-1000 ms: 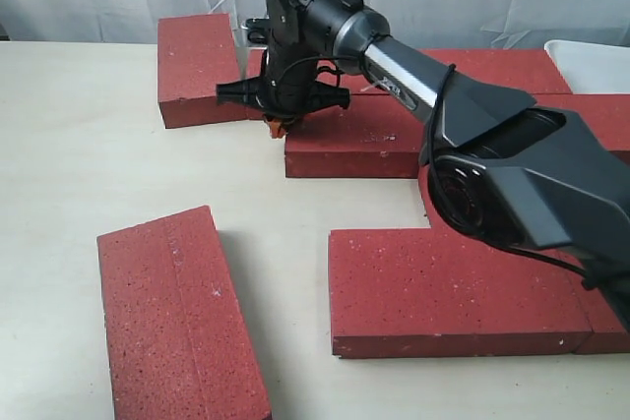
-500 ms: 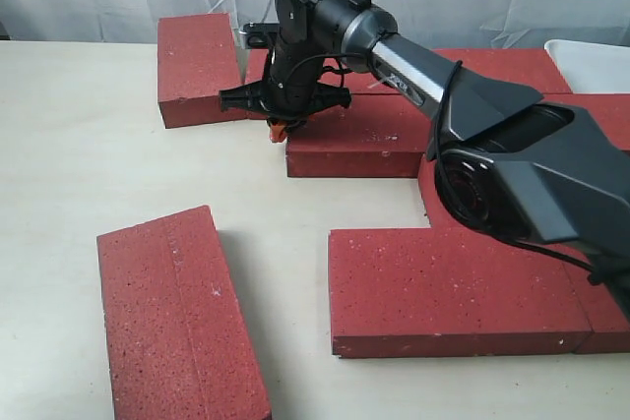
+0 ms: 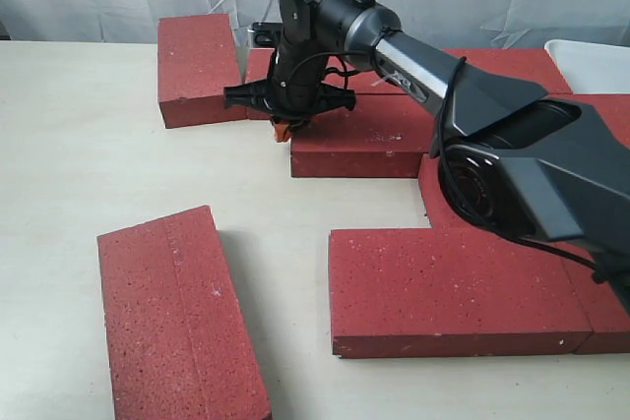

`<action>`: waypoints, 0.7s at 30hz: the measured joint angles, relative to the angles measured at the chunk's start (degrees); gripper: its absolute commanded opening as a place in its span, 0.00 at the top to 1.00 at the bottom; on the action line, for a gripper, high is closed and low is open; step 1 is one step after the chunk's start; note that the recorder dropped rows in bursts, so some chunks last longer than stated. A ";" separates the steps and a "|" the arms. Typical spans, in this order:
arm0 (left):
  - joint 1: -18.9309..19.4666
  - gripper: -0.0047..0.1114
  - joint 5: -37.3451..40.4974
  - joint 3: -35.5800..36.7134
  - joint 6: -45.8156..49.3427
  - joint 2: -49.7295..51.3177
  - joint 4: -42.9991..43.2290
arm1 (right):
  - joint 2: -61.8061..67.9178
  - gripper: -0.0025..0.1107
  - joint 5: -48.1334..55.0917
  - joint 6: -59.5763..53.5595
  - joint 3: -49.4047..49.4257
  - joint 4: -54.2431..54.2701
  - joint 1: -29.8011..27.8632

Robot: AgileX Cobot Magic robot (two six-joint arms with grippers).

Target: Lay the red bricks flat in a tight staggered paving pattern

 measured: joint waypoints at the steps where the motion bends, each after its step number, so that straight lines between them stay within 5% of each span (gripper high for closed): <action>1: 0.00 0.96 0.00 0.00 0.00 0.00 0.00 | 0.00 0.99 0.11 -0.11 0.00 0.26 -0.12; 18: 0.00 0.96 0.00 0.00 0.00 0.00 0.00 | -1.39 0.99 0.23 -15.64 0.44 17.92 -2.72; 21: 0.00 0.96 0.00 0.00 0.00 0.00 0.00 | -1.74 0.99 0.61 -7.30 0.44 8.14 -2.27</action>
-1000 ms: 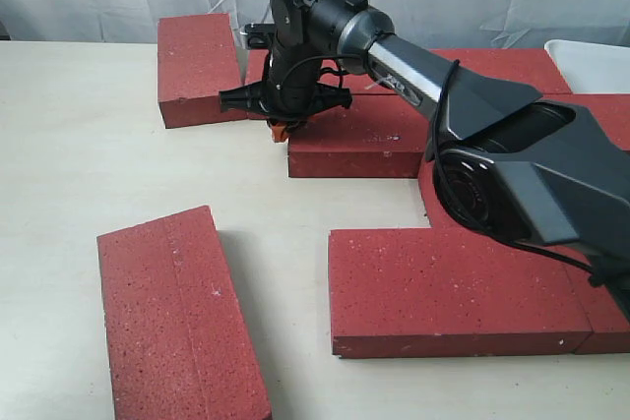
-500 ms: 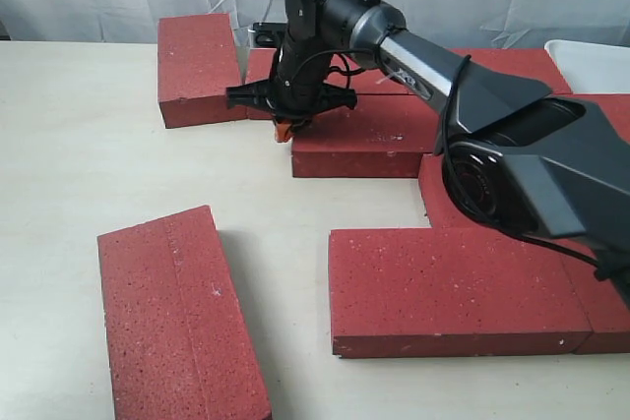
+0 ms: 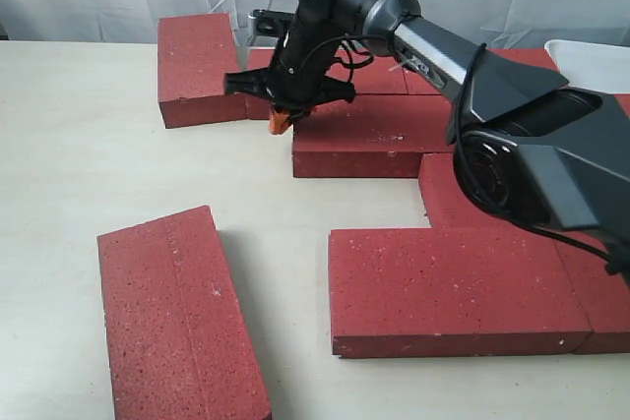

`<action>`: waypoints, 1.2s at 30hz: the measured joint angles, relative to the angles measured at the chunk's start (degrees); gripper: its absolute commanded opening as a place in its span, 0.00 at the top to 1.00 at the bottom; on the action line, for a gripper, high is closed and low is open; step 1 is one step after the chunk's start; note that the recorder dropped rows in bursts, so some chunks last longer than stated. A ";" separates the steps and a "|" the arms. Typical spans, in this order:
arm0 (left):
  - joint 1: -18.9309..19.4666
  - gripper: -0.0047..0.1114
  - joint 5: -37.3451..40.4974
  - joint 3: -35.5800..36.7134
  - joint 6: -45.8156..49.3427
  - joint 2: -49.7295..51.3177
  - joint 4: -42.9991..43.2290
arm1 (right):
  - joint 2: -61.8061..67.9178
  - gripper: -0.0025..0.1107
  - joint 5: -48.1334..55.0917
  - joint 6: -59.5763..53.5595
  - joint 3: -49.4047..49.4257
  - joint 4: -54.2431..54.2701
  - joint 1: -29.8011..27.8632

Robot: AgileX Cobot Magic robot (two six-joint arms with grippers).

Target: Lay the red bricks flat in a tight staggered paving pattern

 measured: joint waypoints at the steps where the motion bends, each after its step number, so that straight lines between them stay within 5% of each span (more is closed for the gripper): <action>1: 0.00 0.96 0.00 0.00 0.00 0.00 0.00 | 0.00 0.99 0.00 2.44 0.00 -3.61 0.00; 5: 0.00 0.96 0.00 0.00 0.00 0.00 0.00 | -0.11 0.99 0.58 9.08 -0.14 -4.70 0.37; 8: 0.00 0.96 0.00 0.00 0.00 0.00 0.00 | -0.11 0.99 -1.81 1.99 -0.79 7.96 -0.09; 12: 0.00 0.96 0.00 0.00 0.00 0.00 0.00 | -0.11 0.99 0.02 10.81 -0.48 -8.91 1.14; 15: 0.00 0.96 0.00 0.00 0.00 0.00 0.00 | -0.11 0.99 0.02 14.23 -0.38 -7.83 1.22; 21: 0.00 0.96 0.00 0.00 0.00 0.00 0.00 | -0.11 0.99 -1.79 3.47 -0.38 3.49 2.45; 29: 0.00 0.96 0.00 0.00 0.00 0.00 0.00 | -2.91 0.99 0.08 -2.26 -0.70 4.47 2.24; 32: 0.00 0.96 0.00 0.00 0.00 0.00 0.00 | -6.42 0.99 -0.13 -5.30 2.55 4.39 1.84; 36: 0.00 0.96 0.00 0.00 0.00 0.00 0.00 | -13.72 0.99 -0.02 -10.61 18.67 2.20 0.82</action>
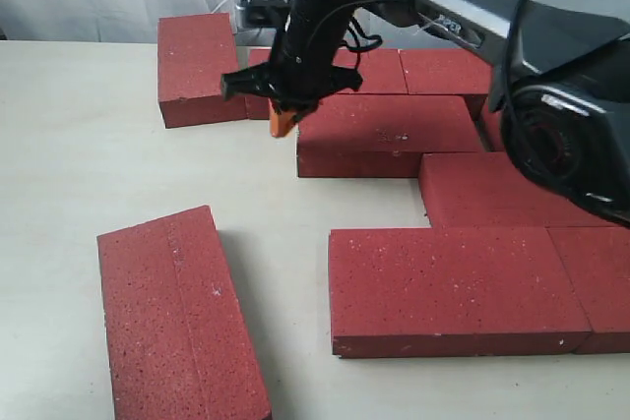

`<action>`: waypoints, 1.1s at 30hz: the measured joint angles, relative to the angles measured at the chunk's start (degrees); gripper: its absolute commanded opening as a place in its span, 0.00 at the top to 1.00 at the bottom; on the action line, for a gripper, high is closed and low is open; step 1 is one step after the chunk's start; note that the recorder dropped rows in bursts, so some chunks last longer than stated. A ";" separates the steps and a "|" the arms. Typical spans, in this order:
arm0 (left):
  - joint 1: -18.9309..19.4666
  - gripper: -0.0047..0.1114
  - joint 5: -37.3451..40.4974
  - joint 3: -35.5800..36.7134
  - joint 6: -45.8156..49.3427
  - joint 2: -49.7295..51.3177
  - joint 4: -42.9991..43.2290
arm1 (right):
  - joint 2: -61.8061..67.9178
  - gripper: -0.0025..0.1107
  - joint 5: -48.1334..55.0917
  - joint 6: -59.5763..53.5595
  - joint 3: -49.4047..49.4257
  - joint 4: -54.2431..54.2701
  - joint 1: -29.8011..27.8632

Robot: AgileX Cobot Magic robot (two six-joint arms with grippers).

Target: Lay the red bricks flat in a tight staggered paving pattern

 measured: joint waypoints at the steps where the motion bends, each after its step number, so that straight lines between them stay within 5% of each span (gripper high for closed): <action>1: 0.00 0.96 0.00 0.00 0.00 0.00 0.00 | -3.33 0.99 0.12 -1.23 7.22 -0.61 -2.02; 6: 0.00 0.96 0.00 0.00 0.00 0.00 0.00 | -20.43 0.99 -9.31 -5.43 33.31 -1.63 -15.39; 12: 0.00 0.96 0.00 0.00 0.00 0.00 0.00 | -28.50 0.99 -12.17 -6.42 40.95 -1.63 -26.32; 26: 0.00 0.96 -0.74 0.00 0.54 0.00 4.17 | -28.74 0.99 -12.65 -11.93 41.11 5.38 -26.45; 33: 0.00 0.96 -15.37 0.00 1.03 0.00 5.59 | -28.74 0.99 -13.75 -12.41 41.11 5.76 -26.45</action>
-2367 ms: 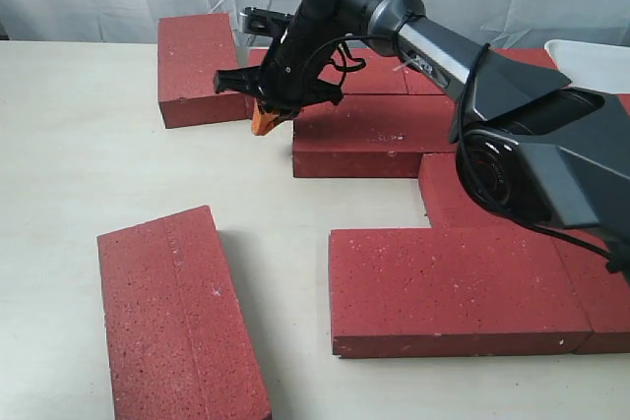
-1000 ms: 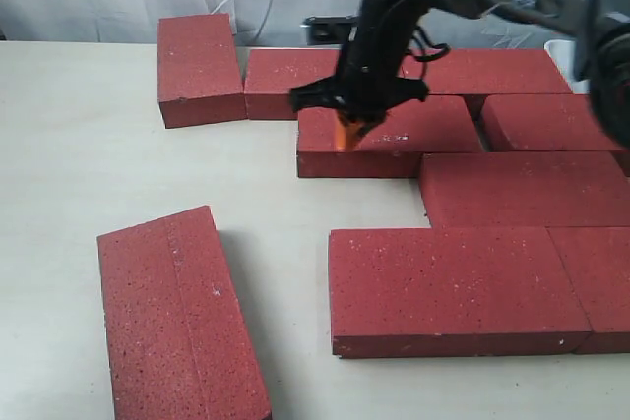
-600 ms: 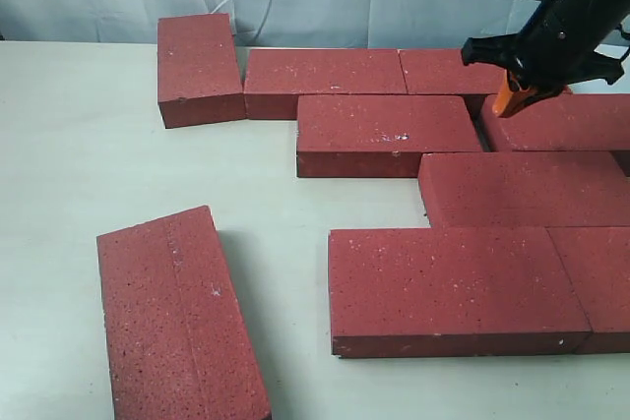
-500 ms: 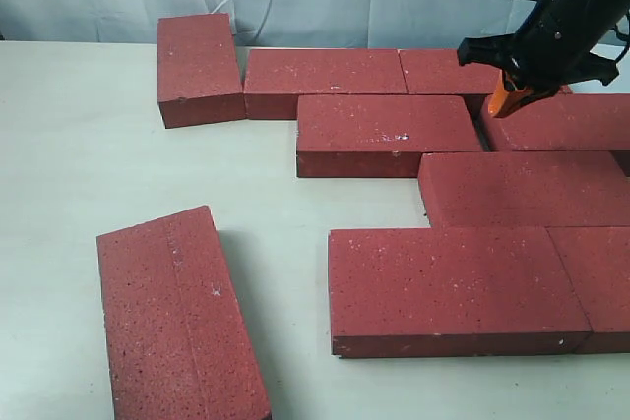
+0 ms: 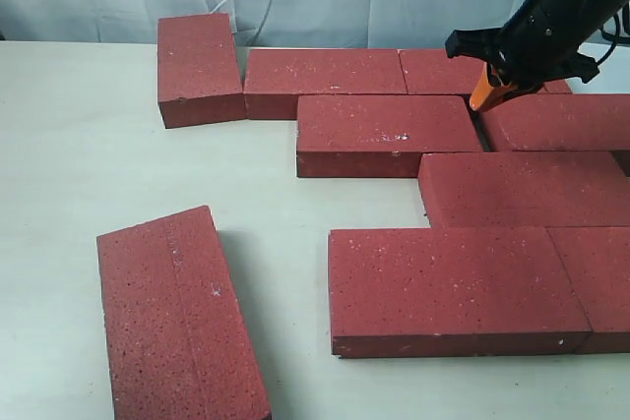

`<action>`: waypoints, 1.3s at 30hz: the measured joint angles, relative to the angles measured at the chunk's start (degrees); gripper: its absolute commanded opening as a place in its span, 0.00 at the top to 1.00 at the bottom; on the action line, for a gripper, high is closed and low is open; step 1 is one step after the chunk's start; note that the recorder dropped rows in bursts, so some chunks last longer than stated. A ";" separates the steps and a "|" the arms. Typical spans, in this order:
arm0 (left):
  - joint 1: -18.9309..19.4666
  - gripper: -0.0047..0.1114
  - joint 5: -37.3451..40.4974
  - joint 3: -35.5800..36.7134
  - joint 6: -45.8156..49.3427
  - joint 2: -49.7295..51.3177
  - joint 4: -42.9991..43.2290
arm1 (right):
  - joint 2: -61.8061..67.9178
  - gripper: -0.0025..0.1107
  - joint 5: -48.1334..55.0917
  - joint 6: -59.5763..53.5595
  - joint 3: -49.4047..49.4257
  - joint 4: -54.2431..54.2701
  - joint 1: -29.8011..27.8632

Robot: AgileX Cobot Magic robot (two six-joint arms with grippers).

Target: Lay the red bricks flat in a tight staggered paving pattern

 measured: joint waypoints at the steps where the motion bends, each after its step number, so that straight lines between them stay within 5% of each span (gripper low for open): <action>1: 0.00 0.96 -2.30 0.00 0.00 0.00 0.00 | 0.00 0.99 0.00 -0.10 0.00 0.00 0.00; 12: 0.00 0.96 -14.98 0.00 -9.39 0.00 -0.12 | 0.00 0.99 -0.14 -0.31 0.00 0.00 0.00; 17: 0.00 0.96 -13.11 -4.79 -11.14 3.60 -0.54 | 0.00 0.99 -0.18 -0.43 0.00 0.00 0.00; 29: -0.11 0.96 9.88 -35.63 -11.37 48.42 -0.32 | 0.00 0.99 -0.27 -1.34 0.00 0.00 0.00; 39: -11.02 0.96 20.53 -53.28 -8.87 80.66 -1.18 | 0.00 0.99 -2.46 -1.76 0.09 -2.90 0.00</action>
